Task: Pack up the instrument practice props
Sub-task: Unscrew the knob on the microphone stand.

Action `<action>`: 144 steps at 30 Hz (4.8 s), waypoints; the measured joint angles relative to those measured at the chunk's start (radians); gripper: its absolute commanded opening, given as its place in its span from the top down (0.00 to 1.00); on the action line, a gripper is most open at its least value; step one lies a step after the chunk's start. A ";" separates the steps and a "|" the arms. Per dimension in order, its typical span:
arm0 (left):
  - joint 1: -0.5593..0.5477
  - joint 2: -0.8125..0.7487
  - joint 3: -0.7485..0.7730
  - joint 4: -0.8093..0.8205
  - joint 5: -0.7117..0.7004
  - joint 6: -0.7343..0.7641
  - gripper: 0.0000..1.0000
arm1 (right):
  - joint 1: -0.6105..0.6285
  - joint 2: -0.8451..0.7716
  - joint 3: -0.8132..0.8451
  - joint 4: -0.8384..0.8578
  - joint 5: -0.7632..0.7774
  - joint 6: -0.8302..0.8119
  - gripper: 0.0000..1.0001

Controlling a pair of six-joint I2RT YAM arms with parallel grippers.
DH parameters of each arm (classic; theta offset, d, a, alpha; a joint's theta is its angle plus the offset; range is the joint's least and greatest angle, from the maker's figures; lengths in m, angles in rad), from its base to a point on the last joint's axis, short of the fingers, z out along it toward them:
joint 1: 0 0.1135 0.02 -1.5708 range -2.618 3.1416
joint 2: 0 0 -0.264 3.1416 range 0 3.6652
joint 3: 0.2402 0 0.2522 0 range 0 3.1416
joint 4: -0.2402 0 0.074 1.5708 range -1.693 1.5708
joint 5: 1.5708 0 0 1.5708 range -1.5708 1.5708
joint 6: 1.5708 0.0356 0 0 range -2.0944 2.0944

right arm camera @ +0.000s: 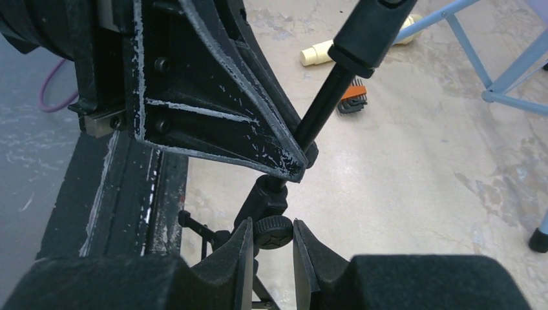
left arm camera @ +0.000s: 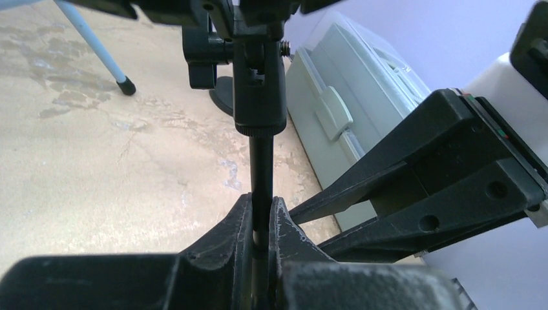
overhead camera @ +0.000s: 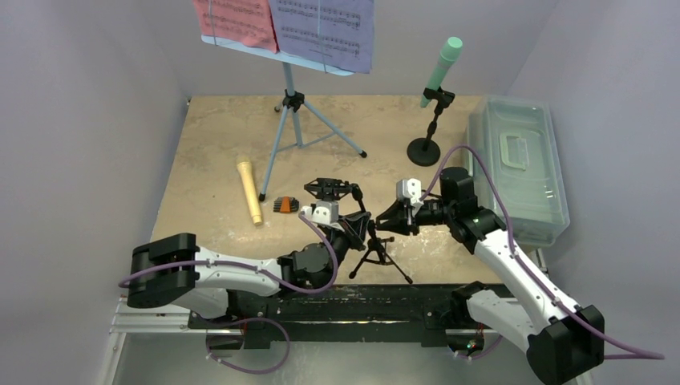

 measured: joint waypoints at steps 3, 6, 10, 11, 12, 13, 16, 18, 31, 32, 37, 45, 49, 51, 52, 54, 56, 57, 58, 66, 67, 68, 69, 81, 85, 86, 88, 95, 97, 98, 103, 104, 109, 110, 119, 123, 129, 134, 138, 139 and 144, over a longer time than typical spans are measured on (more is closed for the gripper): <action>0.016 -0.009 0.014 -0.055 0.022 -0.056 1.00 | 0.001 -0.019 0.000 -0.015 0.019 -0.037 1.00; 0.024 -0.013 0.026 -0.091 0.037 -0.089 1.00 | 0.000 -0.032 -0.001 -0.028 0.031 -0.067 1.00; 0.027 -0.014 0.025 -0.097 0.053 -0.084 1.00 | 0.000 -0.033 -0.001 -0.046 0.027 -0.084 0.97; 0.027 -0.014 0.020 -0.087 0.058 -0.077 1.00 | 0.000 -0.031 -0.001 -0.046 0.024 -0.084 0.91; 0.028 -0.014 0.011 -0.068 0.065 -0.061 1.00 | -0.001 -0.027 -0.001 -0.046 0.018 -0.082 0.84; 0.028 -0.014 0.008 -0.062 0.068 -0.055 1.00 | -0.001 -0.022 -0.001 -0.047 0.014 -0.080 0.76; 0.028 -0.014 -0.005 -0.033 0.080 -0.019 1.00 | -0.002 -0.002 -0.001 -0.047 0.001 -0.059 0.45; 0.028 -0.016 -0.014 -0.016 0.077 0.017 1.00 | -0.008 0.013 -0.001 -0.048 0.002 -0.035 0.28; 0.028 -0.032 -0.109 0.187 0.078 0.233 1.00 | -0.105 0.043 0.013 -0.008 -0.120 0.195 0.02; 0.028 -0.032 -0.117 0.206 0.078 0.250 1.00 | -0.119 0.043 0.011 0.018 -0.135 0.237 0.02; 0.029 -0.032 -0.130 0.294 0.080 0.338 1.00 | -0.172 0.048 -0.039 0.220 -0.193 0.497 0.01; 0.055 -0.004 -0.130 0.401 0.084 0.437 1.00 | -0.191 0.109 -0.114 0.469 -0.195 0.887 0.01; 0.064 0.012 -0.130 0.431 0.088 0.464 1.00 | -0.191 0.152 -0.127 0.550 -0.194 1.031 0.01; 0.068 0.018 -0.130 0.442 0.090 0.477 1.00 | -0.191 0.170 -0.128 0.576 -0.194 1.085 0.01; 0.069 0.021 -0.130 0.447 0.092 0.483 1.00 | -0.191 0.177 -0.129 0.590 -0.194 1.111 0.01; 0.069 0.027 -0.130 0.457 0.095 0.496 1.00 | -0.191 0.184 -0.131 0.615 -0.195 1.155 0.01; 0.070 0.034 -0.130 0.468 0.098 0.503 1.00 | -0.191 0.187 -0.135 0.640 -0.195 1.197 0.02; 0.071 0.037 -0.130 0.473 0.099 0.508 1.00 | -0.191 0.187 -0.139 0.652 -0.195 1.215 0.02; 0.072 0.040 -0.130 0.479 0.101 0.515 1.00 | -0.191 0.187 -0.143 0.662 -0.195 1.231 0.02; 0.076 0.058 -0.130 0.502 0.113 0.533 1.00 | -0.191 0.220 -0.153 0.705 -0.191 1.314 0.04; 0.076 0.060 -0.130 0.504 0.116 0.536 1.00 | -0.191 0.225 -0.154 0.707 -0.189 1.320 0.05; 0.076 0.062 -0.130 0.506 0.120 0.540 1.00 | -0.191 0.227 -0.156 0.709 -0.187 1.325 0.05; 0.076 0.064 -0.129 0.508 0.123 0.542 1.00 | -0.191 0.228 -0.158 0.710 -0.187 1.328 0.06; 0.076 0.086 -0.120 0.520 0.141 0.550 1.00 | -0.191 0.232 -0.163 0.718 -0.169 1.351 0.08; 0.076 0.095 -0.114 0.524 0.146 0.552 1.00 | -0.191 0.232 -0.163 0.719 -0.169 1.356 0.08; 0.076 0.099 -0.111 0.524 0.148 0.553 1.00 | -0.191 0.232 -0.163 0.719 -0.169 1.358 0.09; 0.076 0.104 -0.106 0.525 0.150 0.557 1.00 | -0.191 0.232 -0.163 0.723 -0.169 1.361 0.09; 0.076 0.113 -0.101 0.529 0.156 0.567 1.00 | -0.191 0.232 -0.164 0.726 -0.168 1.369 0.10; 0.076 0.114 -0.100 0.529 0.156 0.568 1.00 | -0.191 0.232 -0.164 0.726 -0.168 1.369 0.10; 0.076 0.114 -0.099 0.528 0.156 0.568 1.00 | -0.191 0.232 -0.164 0.726 -0.168 1.369 0.10; 0.076 0.123 -0.092 0.529 0.156 0.572 1.00 | -0.191 0.232 -0.164 0.726 -0.166 1.369 0.11; 0.076 0.125 -0.090 0.529 0.157 0.575 1.00 | -0.191 0.232 -0.164 0.726 -0.165 1.369 0.12; 0.076 0.133 -0.082 0.530 0.160 0.577 1.00 | -0.191 0.240 -0.170 0.732 -0.161 1.370 0.13; 0.076 0.134 -0.081 0.530 0.160 0.578 1.00 | -0.191 0.240 -0.172 0.733 -0.161 1.370 0.14; 0.076 0.174 -0.043 0.528 0.175 0.592 1.00 | -0.164 0.277 -0.174 0.728 -0.135 1.356 0.22; 0.076 0.184 -0.027 0.526 0.187 0.592 1.00 | -0.158 0.306 -0.174 0.710 -0.125 1.341 0.33; 0.076 0.185 -0.025 0.526 0.194 0.592 1.00 | -0.158 0.310 -0.174 0.702 -0.117 1.322 0.55; 0.076 0.185 -0.025 0.526 0.200 0.589 1.00 | -0.158 0.310 -0.174 0.702 -0.117 1.315 0.64; 0.076 0.185 -0.025 0.528 0.200 0.583 1.00 | -0.158 0.310 -0.174 0.702 -0.117 1.308 0.73; 0.076 0.185 -0.025 0.528 0.200 0.581 1.00 | -0.158 0.310 -0.174 0.702 -0.117 1.305 0.76; 0.077 0.184 -0.025 0.528 0.198 0.566 1.00 | -0.158 0.308 -0.174 0.706 -0.120 1.281 0.96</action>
